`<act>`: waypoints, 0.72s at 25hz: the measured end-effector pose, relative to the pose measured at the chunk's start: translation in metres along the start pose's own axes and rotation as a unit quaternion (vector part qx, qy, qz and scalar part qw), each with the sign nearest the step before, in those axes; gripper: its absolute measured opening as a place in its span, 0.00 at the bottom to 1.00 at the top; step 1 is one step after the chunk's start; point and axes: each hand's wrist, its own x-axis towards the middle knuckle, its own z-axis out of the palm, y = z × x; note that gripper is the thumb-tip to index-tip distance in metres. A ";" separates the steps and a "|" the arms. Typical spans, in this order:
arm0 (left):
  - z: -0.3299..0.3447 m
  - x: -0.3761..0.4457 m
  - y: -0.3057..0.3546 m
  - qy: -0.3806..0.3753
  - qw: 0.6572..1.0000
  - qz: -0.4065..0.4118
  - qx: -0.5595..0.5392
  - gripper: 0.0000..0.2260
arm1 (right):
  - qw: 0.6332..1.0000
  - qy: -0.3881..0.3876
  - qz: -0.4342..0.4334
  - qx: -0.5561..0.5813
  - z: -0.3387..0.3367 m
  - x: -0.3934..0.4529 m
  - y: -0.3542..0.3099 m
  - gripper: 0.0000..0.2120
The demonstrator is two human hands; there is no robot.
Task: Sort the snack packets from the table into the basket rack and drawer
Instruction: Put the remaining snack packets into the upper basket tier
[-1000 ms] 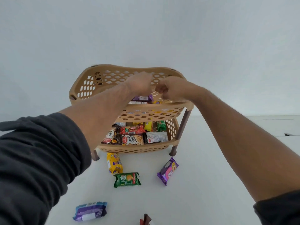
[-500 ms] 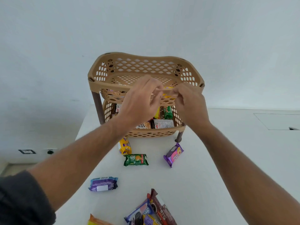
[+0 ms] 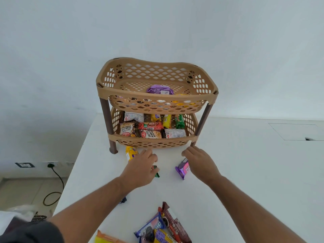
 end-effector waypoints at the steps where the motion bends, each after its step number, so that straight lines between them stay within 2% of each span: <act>1: 0.006 -0.001 -0.003 -0.036 0.999 -0.010 0.024 0.19 | 0.999 -0.038 0.008 -0.010 0.008 -0.004 0.002 0.26; 4: 0.017 0.000 -0.009 -0.104 0.989 -0.020 0.098 0.28 | 0.994 -0.099 0.017 -0.038 0.026 -0.014 0.004 0.36; 8: 0.024 0.003 -0.015 -0.151 0.975 -0.021 0.162 0.27 | 0.985 -0.155 0.027 -0.069 0.042 -0.014 0.004 0.39; 12: 0.030 0.001 -0.018 -0.165 0.971 -0.012 0.175 0.23 | 0.983 -0.159 0.011 -0.091 0.049 -0.011 0.002 0.36; 18: 0.027 -0.009 -0.012 -0.170 0.975 0.003 0.144 0.21 | 0.986 -0.151 0.010 -0.076 0.059 -0.017 0.007 0.26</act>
